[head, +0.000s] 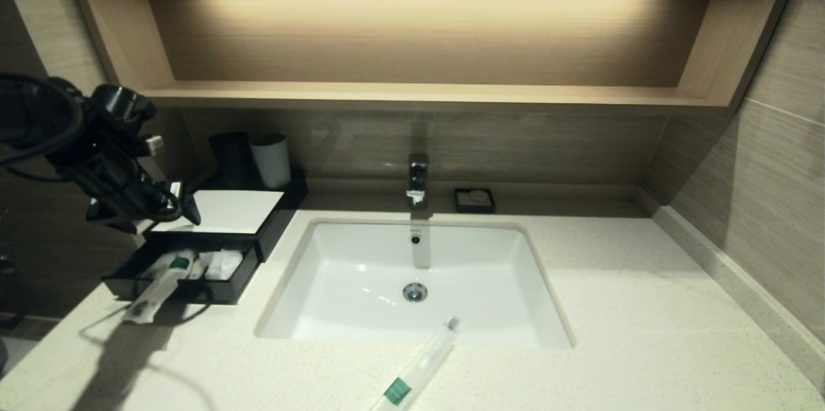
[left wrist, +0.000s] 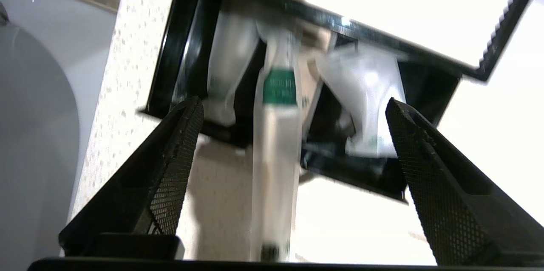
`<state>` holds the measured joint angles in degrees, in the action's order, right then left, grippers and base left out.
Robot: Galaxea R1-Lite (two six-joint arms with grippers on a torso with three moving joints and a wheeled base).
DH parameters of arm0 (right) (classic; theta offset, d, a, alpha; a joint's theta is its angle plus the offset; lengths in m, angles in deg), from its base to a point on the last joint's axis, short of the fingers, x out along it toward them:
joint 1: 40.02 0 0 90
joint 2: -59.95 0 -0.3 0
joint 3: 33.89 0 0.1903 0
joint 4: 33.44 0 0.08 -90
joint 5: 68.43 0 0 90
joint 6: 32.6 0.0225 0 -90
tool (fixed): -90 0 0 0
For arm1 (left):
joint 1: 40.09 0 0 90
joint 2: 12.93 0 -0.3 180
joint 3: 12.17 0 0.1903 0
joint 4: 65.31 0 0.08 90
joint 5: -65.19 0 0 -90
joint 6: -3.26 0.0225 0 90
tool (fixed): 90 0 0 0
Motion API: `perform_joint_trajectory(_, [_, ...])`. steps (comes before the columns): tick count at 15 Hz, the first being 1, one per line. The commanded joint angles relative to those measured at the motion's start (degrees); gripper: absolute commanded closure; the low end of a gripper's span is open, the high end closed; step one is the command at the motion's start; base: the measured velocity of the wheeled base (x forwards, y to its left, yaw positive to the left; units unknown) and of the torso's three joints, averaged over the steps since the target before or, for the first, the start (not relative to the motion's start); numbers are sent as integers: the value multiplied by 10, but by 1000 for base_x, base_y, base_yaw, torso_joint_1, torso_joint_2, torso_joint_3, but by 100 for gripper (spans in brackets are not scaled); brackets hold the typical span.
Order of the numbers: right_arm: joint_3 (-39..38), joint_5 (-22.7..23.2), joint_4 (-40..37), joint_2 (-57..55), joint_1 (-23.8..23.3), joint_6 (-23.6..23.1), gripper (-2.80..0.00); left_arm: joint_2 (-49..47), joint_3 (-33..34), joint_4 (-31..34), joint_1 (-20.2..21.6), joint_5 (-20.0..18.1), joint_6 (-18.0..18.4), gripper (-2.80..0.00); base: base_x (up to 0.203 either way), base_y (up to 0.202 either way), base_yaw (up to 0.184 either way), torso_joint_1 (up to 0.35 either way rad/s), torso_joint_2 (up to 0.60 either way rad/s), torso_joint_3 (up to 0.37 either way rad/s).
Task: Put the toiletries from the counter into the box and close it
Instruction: Place the bathroom toiletry into the drawer
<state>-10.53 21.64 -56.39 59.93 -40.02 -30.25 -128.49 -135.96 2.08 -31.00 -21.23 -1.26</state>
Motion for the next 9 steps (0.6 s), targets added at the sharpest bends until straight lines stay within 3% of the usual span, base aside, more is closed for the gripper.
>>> perform_joint_trajectory(1, [0,0,0,-1,0,0,0,76,64,3,-7,-2,-5,-280,0,0,0,0,0,0])
perform_joint_trajectory(5, [0,0,0,-1,0,0,0,143,146,7,-18,-35,-14,-280,0,0,0,0,0,0])
perform_joint_trajectory(9, [0,0,0,-1,0,0,0,153,196,19,-17,-40,-13,-280,0,0,0,0,0,0])
